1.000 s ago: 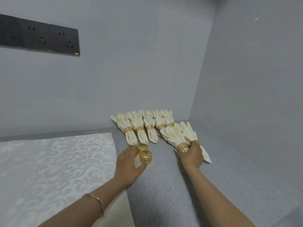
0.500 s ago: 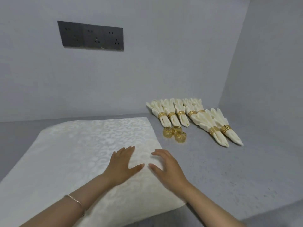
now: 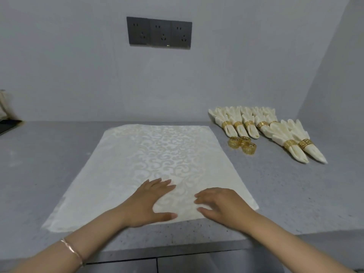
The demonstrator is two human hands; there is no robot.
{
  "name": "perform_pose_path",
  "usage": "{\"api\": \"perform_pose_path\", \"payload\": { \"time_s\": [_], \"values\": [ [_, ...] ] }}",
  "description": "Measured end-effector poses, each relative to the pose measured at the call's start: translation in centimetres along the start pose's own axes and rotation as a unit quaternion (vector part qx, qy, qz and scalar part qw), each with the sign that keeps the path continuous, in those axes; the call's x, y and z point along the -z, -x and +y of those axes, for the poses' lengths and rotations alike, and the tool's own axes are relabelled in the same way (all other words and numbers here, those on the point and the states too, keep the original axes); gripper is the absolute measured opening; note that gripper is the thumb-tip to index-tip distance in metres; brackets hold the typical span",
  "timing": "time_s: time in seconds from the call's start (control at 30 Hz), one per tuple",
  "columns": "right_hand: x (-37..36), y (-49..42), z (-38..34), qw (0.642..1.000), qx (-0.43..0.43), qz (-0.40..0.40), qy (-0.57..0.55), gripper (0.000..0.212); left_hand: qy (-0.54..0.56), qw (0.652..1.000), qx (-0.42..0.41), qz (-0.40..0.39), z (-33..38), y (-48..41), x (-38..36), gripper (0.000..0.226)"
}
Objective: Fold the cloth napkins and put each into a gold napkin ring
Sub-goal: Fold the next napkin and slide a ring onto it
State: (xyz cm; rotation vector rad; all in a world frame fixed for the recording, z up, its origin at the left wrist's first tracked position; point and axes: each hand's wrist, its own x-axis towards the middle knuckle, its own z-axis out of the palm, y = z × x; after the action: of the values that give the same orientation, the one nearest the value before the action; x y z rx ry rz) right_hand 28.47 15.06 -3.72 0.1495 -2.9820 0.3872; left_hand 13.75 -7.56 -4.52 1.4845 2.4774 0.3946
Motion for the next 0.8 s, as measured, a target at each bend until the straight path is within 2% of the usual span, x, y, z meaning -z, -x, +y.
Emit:
{"api": "perform_pose_path", "payload": {
  "time_s": [0.13,0.4,0.57,0.63,0.73,0.8],
  "values": [
    [1.1,0.0,-0.9,0.999,0.008,-0.019,0.041,0.041,-0.004,1.000,0.001,0.005,0.3,0.1,0.1,0.085],
    [1.3,-0.1,-1.6,0.996,0.019,-0.028,0.083,0.039,-0.014,1.000,-0.013,0.024,0.8,0.7,0.3,0.075],
    [1.2,-0.4,-1.5,0.998,0.002,0.036,0.056,0.029,-0.049,0.998,-0.027,0.034,1.0,1.3,0.9,0.064],
    [1.4,-0.4,-0.8,0.997,-0.003,0.047,0.061,0.031,-0.059,0.997,-0.027,0.029,1.0,1.7,1.7,0.056],
    [2.0,-0.7,0.5,0.993,0.028,0.017,0.111,0.034,-0.047,0.999,0.015,0.011,-0.1,2.4,3.5,0.044],
    [2.8,-0.8,1.5,0.994,-0.006,-0.002,0.108,0.036,0.003,0.998,0.055,-0.005,-1.6,2.8,5.1,0.035]
  ]
}}
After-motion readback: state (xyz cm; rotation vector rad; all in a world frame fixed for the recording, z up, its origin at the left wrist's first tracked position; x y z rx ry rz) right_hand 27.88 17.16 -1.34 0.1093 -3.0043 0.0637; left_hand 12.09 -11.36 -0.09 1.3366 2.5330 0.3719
